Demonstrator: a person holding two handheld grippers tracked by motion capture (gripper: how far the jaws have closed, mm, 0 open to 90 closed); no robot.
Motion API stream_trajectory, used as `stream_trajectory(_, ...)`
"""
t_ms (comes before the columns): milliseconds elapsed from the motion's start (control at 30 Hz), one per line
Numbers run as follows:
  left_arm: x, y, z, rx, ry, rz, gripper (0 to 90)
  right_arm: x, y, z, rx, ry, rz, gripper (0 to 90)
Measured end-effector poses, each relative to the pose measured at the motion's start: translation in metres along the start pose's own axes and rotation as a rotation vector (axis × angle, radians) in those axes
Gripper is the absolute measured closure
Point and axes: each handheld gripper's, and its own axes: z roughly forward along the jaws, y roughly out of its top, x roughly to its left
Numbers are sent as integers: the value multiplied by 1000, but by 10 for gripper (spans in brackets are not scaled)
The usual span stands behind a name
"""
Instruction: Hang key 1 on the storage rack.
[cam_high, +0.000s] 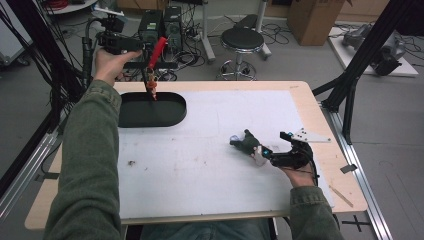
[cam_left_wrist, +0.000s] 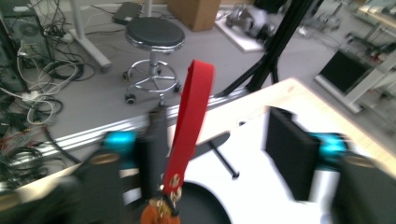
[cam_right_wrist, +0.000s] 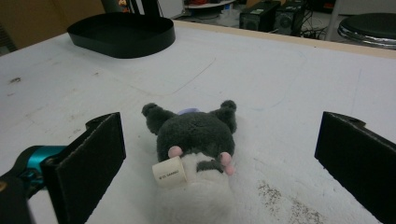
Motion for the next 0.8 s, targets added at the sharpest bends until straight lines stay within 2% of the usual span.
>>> stream_trajectory(33, -2, -2, -2, 3, 27, 11, 193, 1, 0, 0, -4, 3, 1, 10)
stream_trajectory(133, -2, -8, -7, -4, -19, -14, 46, 0, 1, 1, -6, 21, 22, 10)
stream_trajectory(233, -5, -14, -13, -23, -25, -9, 46, 0, 1, 1, -9, 27, 26, 10)
stream_trajectory(267, -9, -19, -17, -18, 13, 8, 45, 0, 2, 2, -13, 27, 27, 10)
stream_trajectory(333, -10, -21, -19, -20, 12, 8, 45, 0, 2, 2, -10, 26, 29, 10)
stream_trajectory(467, -11, -33, -31, -51, -8, -12, 46, 0, 2, 1, -12, 25, 32, 10)
stream_trajectory(667, -13, -42, -42, -42, -33, -25, 46, 0, 2, 1, -10, 25, 30, 10)
stream_trajectory(800, -20, -51, -49, -64, -53, -11, 46, 0, 2, 1, -12, 24, 29, 10)
